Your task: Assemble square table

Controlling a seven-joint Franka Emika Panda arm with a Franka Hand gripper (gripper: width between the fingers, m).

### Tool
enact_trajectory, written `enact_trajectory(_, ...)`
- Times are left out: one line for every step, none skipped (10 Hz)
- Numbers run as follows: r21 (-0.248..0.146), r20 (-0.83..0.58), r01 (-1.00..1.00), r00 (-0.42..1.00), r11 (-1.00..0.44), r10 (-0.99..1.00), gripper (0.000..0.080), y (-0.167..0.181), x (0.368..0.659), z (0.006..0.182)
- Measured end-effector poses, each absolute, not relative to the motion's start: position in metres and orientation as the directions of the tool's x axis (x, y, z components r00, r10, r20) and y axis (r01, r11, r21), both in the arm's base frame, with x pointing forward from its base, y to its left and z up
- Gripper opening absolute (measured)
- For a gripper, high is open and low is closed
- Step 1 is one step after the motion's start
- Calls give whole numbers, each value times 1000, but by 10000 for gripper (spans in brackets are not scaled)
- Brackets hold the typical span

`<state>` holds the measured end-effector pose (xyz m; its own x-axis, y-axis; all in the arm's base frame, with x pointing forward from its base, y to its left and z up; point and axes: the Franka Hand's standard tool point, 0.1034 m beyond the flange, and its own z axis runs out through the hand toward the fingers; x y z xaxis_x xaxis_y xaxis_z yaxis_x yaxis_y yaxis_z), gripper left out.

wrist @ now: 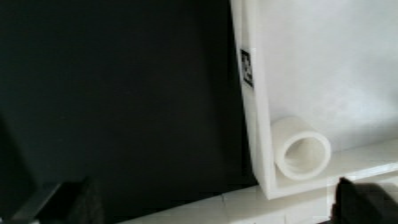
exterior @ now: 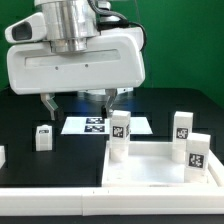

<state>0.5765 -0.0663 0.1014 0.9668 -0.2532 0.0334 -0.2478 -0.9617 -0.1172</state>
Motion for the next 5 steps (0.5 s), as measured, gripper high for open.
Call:
enact_trajectory(-122, 18, -255, 966, -959, -259, 648, -66, 575, 101)
enact_trajectory(-115, 22, -228, 973, -967, -232, 648, -72, 572, 97)
enact_trajectory(-99, -25, -210, 978, -973, -208, 648, -84, 561, 87)
enact_trajectory(-70, -110, -171, 981, -983, -162, 648, -92, 549, 83)
enact_trajectory(-25, -190, -128, 974, -991, -121, 648, -100, 541, 80)
